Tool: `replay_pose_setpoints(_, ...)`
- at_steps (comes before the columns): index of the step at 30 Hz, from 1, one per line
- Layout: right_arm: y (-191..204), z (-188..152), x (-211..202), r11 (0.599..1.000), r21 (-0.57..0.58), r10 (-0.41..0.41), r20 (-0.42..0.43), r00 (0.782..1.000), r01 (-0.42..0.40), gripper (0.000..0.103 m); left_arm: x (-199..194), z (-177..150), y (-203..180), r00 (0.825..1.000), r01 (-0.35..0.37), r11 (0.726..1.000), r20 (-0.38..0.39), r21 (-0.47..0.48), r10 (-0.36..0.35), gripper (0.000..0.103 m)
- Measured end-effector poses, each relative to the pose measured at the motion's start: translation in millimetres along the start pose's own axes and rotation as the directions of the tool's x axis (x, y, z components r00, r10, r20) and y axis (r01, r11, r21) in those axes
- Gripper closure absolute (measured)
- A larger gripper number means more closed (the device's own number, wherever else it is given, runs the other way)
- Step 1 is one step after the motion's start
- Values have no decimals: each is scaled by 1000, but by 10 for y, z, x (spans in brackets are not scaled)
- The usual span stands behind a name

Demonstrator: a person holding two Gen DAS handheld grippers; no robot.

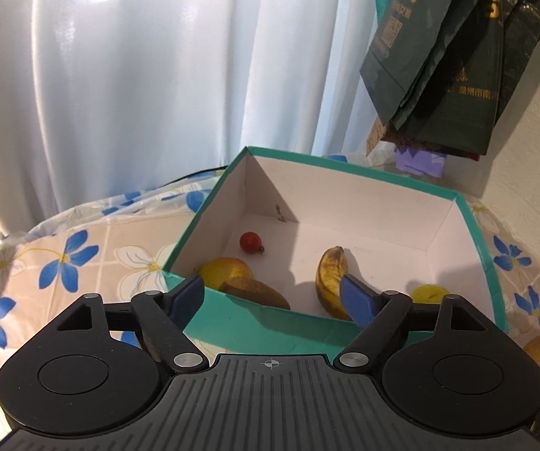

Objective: Organize fruits
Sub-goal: 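Open the left tool to release the kiwi into the box, then carry the kiwi over the box with the right tool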

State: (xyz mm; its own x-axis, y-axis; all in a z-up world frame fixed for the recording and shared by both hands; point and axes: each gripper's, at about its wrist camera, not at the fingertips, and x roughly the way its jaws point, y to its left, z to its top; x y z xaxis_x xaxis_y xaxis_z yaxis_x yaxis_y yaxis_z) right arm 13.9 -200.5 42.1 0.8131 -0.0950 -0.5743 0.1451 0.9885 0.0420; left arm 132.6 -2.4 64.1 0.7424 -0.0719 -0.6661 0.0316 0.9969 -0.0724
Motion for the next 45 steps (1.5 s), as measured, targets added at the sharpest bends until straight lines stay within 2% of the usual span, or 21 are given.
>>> replay_pose_setpoints(3, 42, 51, 13, 1000, -11, 14, 12, 1000, -14, 36, -173, -30, 92, 999, -13, 999, 32, -30, 14, 9)
replay_pose_setpoints(5, 78, 94, 29, 1000, -23, 22, 24, 999, -21, 36, -254, -73, 151, 999, -20, 999, 38, -46, 22, 9)
replay_pose_setpoints(10, 182, 192, 169, 998, -56, 35, 47, 998, -32, 36, -362, -222, 270, 1000, -28, 997, 3, -74, 28, 8)
replay_pose_setpoints(22, 400, 283, 541, 992, -102, 70, 22, 997, -68, 35, -334, -368, 398, 997, -56, 994, -62, -90, 51, 8)
replay_pose_setpoints(32, 449, 297, 599, 990, -135, 47, 31, 998, -42, 35, -298, -363, 353, 996, -42, 997, -80, -69, 36, 8)
replay_pose_setpoints(45, 464, 296, 667, 990, -126, 66, 4, 998, -65, 35, -303, -363, 364, 995, -47, 996, -90, -73, 40, 8)
